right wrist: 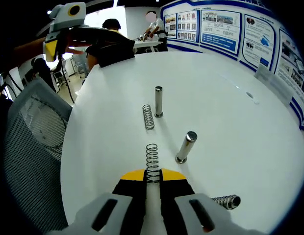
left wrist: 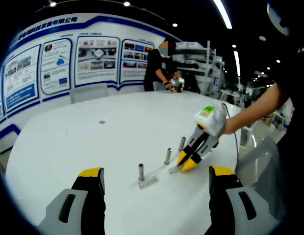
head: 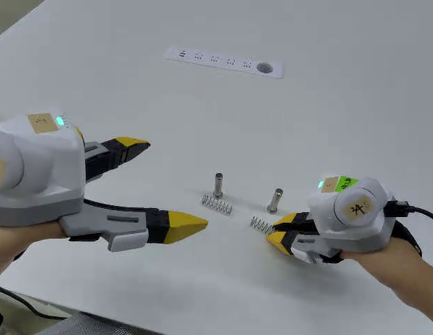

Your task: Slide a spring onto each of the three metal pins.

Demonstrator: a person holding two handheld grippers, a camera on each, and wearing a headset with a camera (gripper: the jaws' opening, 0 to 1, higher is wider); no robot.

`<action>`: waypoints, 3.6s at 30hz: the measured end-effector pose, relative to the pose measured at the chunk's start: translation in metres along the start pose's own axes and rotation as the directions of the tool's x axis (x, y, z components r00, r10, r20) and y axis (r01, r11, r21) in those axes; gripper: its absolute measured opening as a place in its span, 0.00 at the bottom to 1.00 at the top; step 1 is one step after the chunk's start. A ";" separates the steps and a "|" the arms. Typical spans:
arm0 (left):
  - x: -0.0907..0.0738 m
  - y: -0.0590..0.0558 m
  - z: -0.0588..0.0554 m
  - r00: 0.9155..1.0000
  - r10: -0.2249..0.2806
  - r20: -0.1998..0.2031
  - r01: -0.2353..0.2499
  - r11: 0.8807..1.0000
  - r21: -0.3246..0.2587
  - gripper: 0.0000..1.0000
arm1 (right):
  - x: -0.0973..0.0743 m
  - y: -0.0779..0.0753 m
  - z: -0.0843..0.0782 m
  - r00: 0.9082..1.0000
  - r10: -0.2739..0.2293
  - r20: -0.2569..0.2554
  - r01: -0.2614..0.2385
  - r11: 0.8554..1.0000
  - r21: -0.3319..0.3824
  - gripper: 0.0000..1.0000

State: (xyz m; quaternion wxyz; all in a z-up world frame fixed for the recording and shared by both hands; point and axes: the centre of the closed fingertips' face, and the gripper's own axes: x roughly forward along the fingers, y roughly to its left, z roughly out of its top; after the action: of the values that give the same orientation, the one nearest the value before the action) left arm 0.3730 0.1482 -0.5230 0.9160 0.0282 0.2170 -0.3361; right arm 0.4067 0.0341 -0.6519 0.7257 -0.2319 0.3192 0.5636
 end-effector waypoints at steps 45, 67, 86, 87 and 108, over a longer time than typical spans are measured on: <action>0.040 -0.104 0.016 0.938 -0.320 -0.135 0.347 0.880 0.326 0.14 | -0.100 0.077 0.088 0.990 0.135 0.041 -0.100 0.880 -0.464 0.10; 0.038 -0.104 0.019 0.931 -0.334 -0.149 0.365 0.834 0.413 0.10 | -0.103 0.067 0.083 0.977 0.181 0.111 -0.128 0.919 -0.374 0.11; 0.040 -0.103 0.009 0.931 -0.321 -0.175 0.366 0.832 0.416 0.10 | -0.116 0.085 0.115 0.923 0.273 0.272 -0.204 0.944 -0.259 0.11; 0.040 -0.103 0.010 0.932 -0.320 -0.173 0.363 0.833 0.417 0.10 | -0.116 0.086 0.116 0.923 0.273 0.273 -0.202 0.944 -0.261 0.11; 0.040 -0.082 0.005 0.946 -0.292 -0.141 0.322 0.893 0.315 0.16 | -0.110 0.079 0.131 0.937 0.208 0.282 -0.143 0.962 -0.233 0.10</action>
State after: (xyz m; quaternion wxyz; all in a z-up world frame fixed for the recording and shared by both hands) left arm 0.3501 0.0596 -0.5268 0.8226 0.1634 0.1996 -0.5068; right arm 0.3392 0.0714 -0.4800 0.6841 -0.1879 0.1626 0.6857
